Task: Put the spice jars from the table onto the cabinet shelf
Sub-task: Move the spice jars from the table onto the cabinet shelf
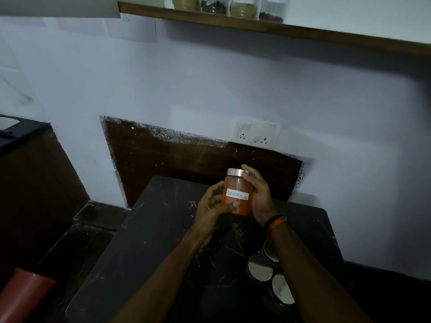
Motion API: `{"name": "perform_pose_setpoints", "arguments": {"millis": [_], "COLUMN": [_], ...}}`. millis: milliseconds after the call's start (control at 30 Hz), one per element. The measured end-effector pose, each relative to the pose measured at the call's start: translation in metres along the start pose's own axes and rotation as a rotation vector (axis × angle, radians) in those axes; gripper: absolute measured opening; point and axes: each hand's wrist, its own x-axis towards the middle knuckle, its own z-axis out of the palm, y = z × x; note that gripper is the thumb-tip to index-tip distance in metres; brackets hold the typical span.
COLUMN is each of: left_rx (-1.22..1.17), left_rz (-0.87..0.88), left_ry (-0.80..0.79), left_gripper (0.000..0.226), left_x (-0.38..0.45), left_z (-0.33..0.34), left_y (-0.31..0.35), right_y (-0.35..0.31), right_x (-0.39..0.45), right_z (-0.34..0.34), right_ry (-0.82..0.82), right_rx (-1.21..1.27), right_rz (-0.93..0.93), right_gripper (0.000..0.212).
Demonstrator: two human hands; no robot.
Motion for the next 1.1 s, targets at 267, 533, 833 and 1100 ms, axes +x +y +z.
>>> {"name": "perform_pose_setpoints", "arguments": {"millis": [267, 533, 833, 1100], "left_rx": [0.263, 0.427, 0.498, 0.544], "left_rz": [0.042, 0.092, 0.178, 0.375], "left_ry": [-0.068, -0.195, -0.180, -0.250], "left_gripper": [0.050, 0.043, 0.041, 0.048], "left_x": [0.047, 0.086, 0.110, 0.121], "left_z": [0.016, 0.043, 0.084, 0.114], "left_y": [0.077, 0.164, 0.242, 0.322], "right_y": [-0.041, -0.112, -0.192, -0.279], "right_x": [0.005, 0.012, 0.019, 0.056], "right_z": [0.002, 0.005, 0.014, -0.004], "right_ry": [-0.028, -0.061, -0.036, 0.320], "right_rx": [0.002, -0.025, -0.198, -0.467], "right_rz": [-0.100, -0.248, -0.384, -0.691], "right_gripper": [0.052, 0.055, 0.065, 0.033]}}
